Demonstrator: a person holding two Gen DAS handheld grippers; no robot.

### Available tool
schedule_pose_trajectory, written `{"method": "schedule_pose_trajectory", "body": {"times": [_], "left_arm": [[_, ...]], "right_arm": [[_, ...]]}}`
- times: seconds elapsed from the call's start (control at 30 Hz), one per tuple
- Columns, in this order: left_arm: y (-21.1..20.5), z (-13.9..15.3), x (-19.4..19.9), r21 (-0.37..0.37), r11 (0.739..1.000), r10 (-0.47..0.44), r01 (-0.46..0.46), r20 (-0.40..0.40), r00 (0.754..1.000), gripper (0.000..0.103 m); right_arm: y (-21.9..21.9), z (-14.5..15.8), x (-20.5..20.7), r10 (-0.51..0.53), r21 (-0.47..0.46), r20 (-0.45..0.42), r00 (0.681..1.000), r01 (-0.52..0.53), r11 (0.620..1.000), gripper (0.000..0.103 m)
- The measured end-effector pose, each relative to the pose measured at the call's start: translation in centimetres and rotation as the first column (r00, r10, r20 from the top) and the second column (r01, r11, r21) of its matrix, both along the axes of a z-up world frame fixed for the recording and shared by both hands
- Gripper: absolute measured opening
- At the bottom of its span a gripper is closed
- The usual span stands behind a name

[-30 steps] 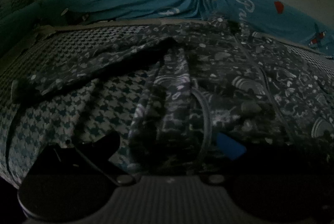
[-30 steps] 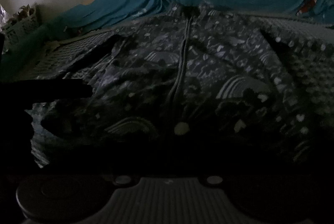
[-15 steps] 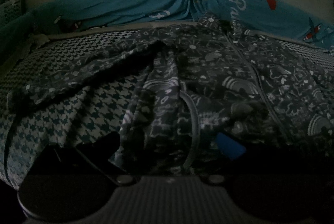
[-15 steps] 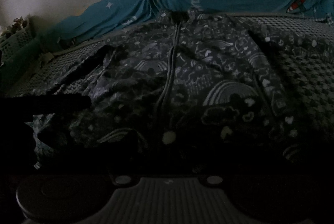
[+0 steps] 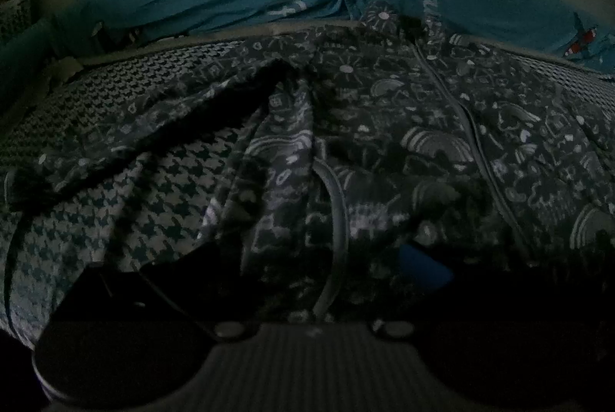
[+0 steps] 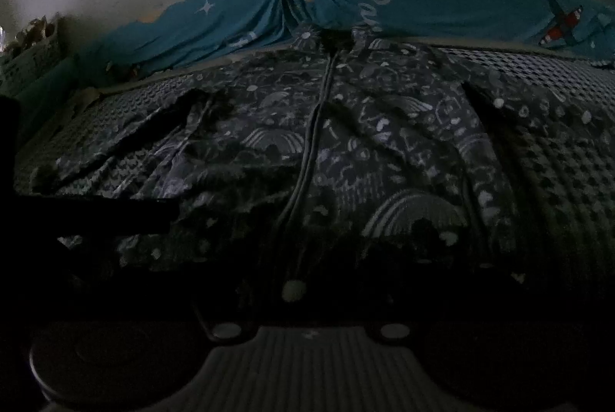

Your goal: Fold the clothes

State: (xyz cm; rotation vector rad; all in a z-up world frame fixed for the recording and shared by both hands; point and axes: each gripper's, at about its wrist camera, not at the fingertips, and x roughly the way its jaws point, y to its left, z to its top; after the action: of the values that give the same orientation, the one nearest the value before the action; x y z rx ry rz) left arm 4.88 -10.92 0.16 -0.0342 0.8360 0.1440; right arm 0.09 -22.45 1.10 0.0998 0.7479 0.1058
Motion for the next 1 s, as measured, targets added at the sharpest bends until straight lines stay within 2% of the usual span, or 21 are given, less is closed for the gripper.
{"method": "schedule_pose_trajectory", "body": {"times": [0.53, 1.0], "left_arm": [[-0.4, 0.7, 3.3, -0.029, 0.999, 0.023, -0.025, -0.047, 0.999, 0.103], [-0.8, 1.0, 6.1, -0.014, 1.0, 0.021, -0.022, -0.075, 0.997, 0.103]], "right_arm": [[-2.2, 0.8, 6.8, 0.062, -0.108, -0.054, 0.997, -0.068, 0.992, 0.072], [-3.0, 0.7, 10.8, 0.043, -0.101, -0.074, 0.996, -0.05, 0.994, 0.072]]}}
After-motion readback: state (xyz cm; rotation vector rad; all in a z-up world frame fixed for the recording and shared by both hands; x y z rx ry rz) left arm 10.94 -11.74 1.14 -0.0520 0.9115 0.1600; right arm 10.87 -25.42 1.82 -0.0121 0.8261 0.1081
